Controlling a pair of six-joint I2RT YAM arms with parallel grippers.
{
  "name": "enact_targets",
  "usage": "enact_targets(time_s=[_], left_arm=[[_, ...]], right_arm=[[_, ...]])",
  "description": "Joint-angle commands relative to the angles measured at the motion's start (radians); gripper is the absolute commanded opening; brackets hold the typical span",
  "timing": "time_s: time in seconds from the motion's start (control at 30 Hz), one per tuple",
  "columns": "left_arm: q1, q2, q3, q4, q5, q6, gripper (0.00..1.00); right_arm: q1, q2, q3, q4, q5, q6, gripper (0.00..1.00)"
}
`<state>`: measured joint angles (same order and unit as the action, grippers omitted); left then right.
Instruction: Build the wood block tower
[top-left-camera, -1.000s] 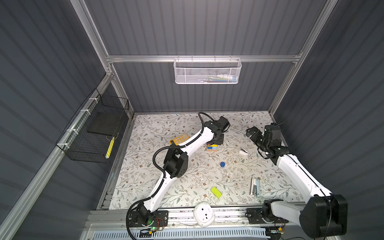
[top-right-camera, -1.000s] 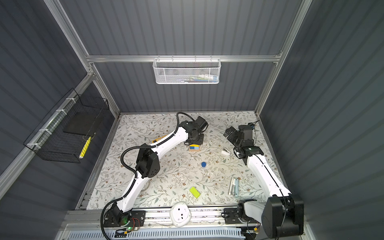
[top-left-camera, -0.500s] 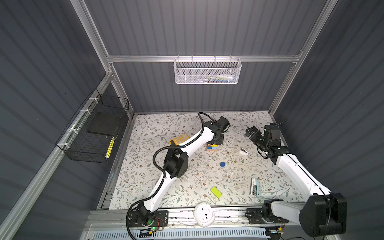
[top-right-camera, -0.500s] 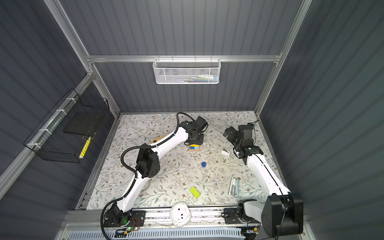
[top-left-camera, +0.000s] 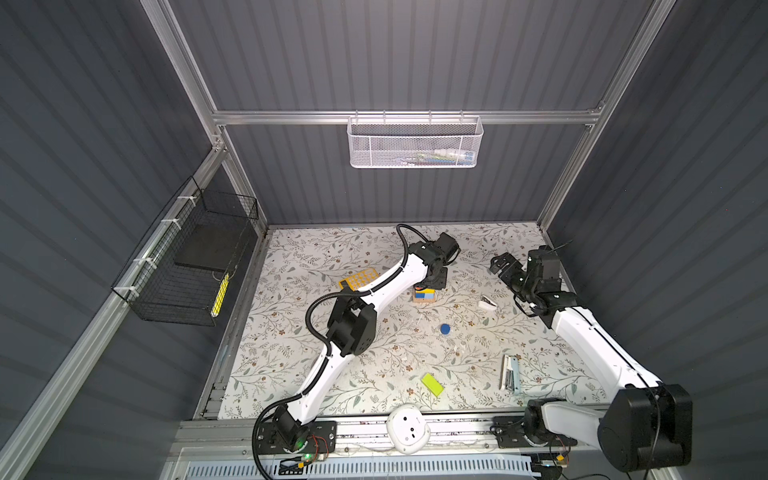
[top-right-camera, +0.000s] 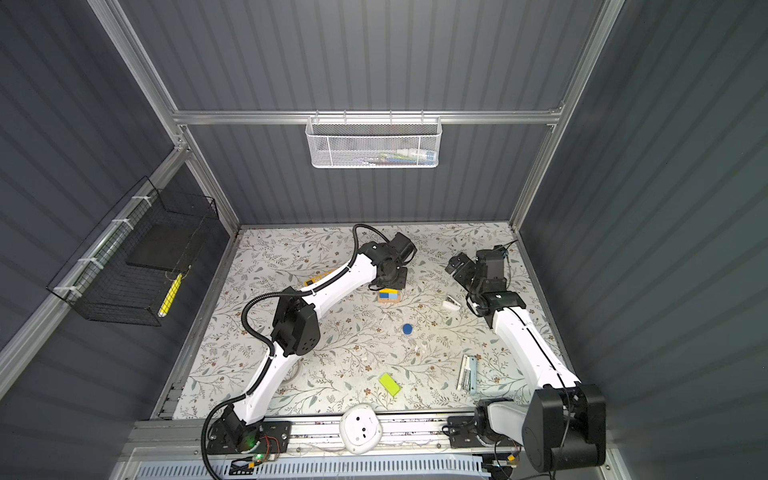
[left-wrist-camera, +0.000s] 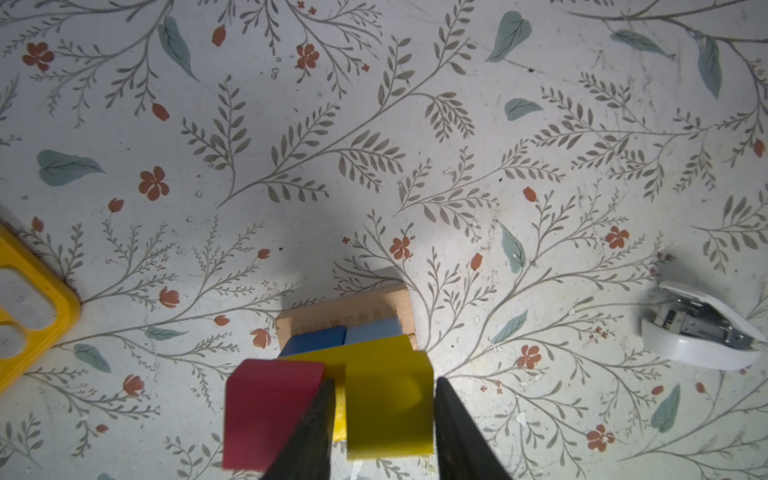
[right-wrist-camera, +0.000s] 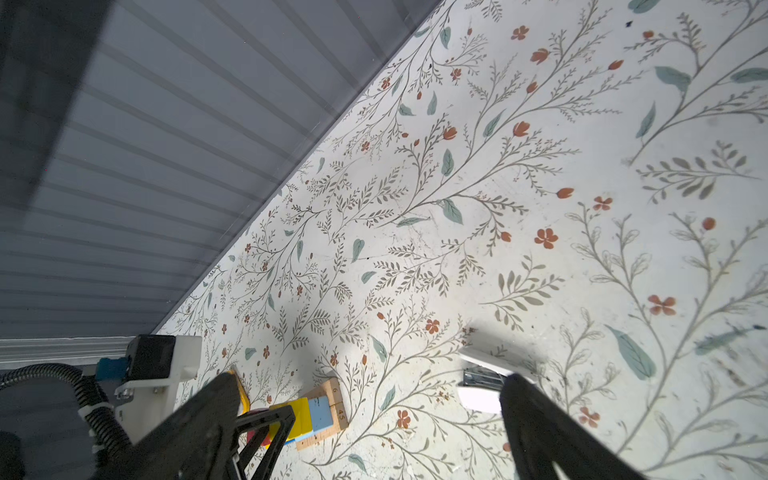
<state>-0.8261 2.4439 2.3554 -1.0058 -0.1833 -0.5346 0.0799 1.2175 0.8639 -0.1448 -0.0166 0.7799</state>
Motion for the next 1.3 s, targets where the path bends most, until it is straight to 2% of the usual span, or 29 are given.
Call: enact_targets(time_s=[0.0, 1.27], left_arm=[[-0.007, -0.029, 0.031, -0.014, -0.009, -0.010, 0.40], [-0.007, -0.115, 0.041, 0.048, -0.008, -0.002, 0.40]], right_arm=[[-0.004, 0.005, 0.003, 0.009, -0.009, 0.007, 0.99], [-0.005, 0.025, 0.011, 0.027, -0.048, 0.008, 0.99]])
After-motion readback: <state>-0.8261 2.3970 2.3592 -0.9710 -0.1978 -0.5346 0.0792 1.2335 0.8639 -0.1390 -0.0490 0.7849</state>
